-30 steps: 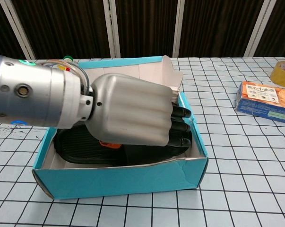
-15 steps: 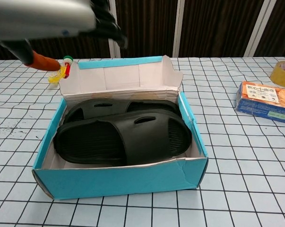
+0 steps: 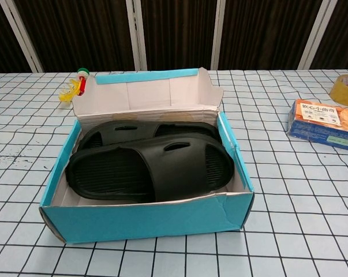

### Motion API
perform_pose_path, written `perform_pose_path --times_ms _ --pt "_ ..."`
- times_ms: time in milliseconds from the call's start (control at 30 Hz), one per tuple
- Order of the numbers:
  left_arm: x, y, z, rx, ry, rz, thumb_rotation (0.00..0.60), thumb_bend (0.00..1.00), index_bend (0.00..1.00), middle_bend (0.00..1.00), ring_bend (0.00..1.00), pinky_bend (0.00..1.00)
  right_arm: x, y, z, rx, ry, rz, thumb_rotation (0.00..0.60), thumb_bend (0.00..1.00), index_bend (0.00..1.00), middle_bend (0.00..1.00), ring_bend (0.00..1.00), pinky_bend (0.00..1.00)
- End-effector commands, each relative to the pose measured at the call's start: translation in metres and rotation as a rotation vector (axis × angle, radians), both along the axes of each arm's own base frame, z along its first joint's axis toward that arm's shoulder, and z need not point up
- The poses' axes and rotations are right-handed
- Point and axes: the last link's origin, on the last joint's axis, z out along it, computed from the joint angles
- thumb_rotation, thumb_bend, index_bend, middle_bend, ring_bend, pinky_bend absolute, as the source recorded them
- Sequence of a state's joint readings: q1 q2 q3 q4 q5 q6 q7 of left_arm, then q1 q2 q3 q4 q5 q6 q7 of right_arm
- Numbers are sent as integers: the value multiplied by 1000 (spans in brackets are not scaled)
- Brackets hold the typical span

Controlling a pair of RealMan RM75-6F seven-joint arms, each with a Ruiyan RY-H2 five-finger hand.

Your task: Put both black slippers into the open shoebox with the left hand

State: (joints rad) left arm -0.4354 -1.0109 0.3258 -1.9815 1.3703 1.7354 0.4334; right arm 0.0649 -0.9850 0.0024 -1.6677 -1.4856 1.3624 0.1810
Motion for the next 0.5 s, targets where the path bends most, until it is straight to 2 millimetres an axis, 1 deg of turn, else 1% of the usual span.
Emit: perform_pose_path --times_ms 33,133,167,300,500 --pt "-41 -8 0 70 -102 99 600 303 138 142 59 247 1 1 0 -18 15 10 600 221 16 75 95 72" --pt "-56 -9 -9 64 -153 140 600 297 128 117 41 246 2 2 0 -35 23 15 600 222 16 75 95 72" --pt "-58 -6 -11 58 -157 145 600 297 126 115 40 246 2 3 1 -41 27 18 600 222 16 75 95 72" --pt "-59 -1 -10 93 -170 109 600 298 126 114 40 246 4 3 1 -56 35 31 600 221 16 75 95 72" --pt "-61 -4 -3 141 -188 52 600 298 132 124 40 246 5 3 0 -61 46 34 600 221 16 75 95 72"
